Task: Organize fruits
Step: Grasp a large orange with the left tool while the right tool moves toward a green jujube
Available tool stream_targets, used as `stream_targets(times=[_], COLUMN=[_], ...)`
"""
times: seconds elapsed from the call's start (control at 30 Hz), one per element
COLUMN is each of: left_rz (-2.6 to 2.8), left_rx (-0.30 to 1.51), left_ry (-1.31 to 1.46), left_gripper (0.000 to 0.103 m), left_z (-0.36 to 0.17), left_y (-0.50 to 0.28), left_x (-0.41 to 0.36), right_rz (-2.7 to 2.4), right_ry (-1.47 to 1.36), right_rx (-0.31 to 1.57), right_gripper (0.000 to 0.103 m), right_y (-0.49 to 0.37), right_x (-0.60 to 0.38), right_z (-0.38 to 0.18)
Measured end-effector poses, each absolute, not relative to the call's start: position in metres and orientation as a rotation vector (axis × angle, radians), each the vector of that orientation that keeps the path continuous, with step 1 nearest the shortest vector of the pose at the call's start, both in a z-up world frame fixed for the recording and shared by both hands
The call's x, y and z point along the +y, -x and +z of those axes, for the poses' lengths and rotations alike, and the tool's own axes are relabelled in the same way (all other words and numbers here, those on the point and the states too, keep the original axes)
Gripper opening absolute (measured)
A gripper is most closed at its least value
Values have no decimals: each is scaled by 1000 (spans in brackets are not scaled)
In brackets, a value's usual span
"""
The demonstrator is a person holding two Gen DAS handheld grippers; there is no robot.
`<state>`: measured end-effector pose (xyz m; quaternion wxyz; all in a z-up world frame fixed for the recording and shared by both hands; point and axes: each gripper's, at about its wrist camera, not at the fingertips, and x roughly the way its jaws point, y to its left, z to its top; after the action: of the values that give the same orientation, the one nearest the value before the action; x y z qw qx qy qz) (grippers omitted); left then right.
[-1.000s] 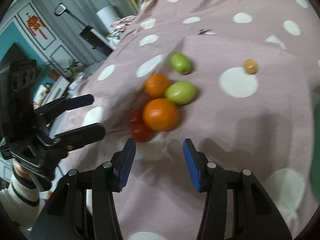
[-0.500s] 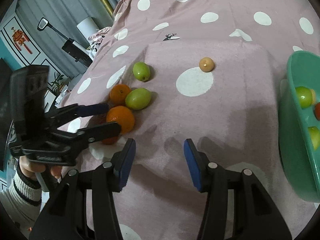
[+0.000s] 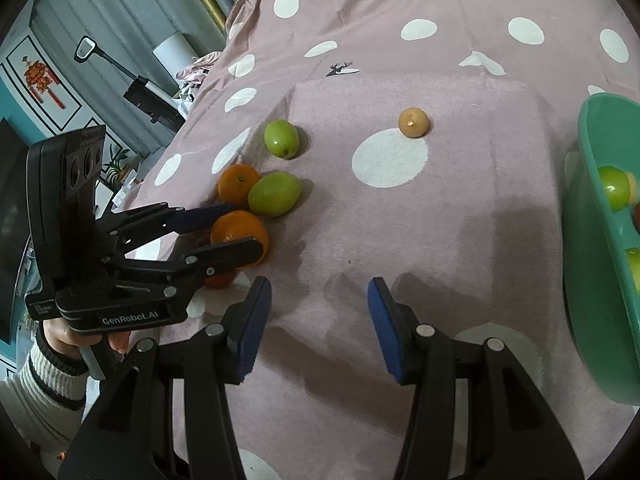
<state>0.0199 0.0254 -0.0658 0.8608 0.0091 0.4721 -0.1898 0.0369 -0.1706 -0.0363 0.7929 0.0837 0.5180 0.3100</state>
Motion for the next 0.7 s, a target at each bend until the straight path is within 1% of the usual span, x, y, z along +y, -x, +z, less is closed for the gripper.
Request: stream_targets(times=[0.03,0.1,0.23,0.43,0.7], left_rz=[-400,-387,-395,-370,-347], left_rx=[1020,1055,1032,1022,943], left_ry=[-24,-29,6,33,111], left_gripper=[56,50,47,46,46], left_z=[-72,-82,-81,-80,-55], left_y=[-22,-26,-24,-23,-6], left_x=[24,22,24,31,52], right_rz=[666,664,666,655,685], right_ry=[-180,-179,-169,-164,-153], right_rx=[1114,1114,1112,1120,1127], right_gripper=[51,51,51,51,51], right_y=[-37,-37,-36,-38,-44], right_x=[-170,-170,-171,-171,-159], right_z=[-36,-36,-35,-36,-37])
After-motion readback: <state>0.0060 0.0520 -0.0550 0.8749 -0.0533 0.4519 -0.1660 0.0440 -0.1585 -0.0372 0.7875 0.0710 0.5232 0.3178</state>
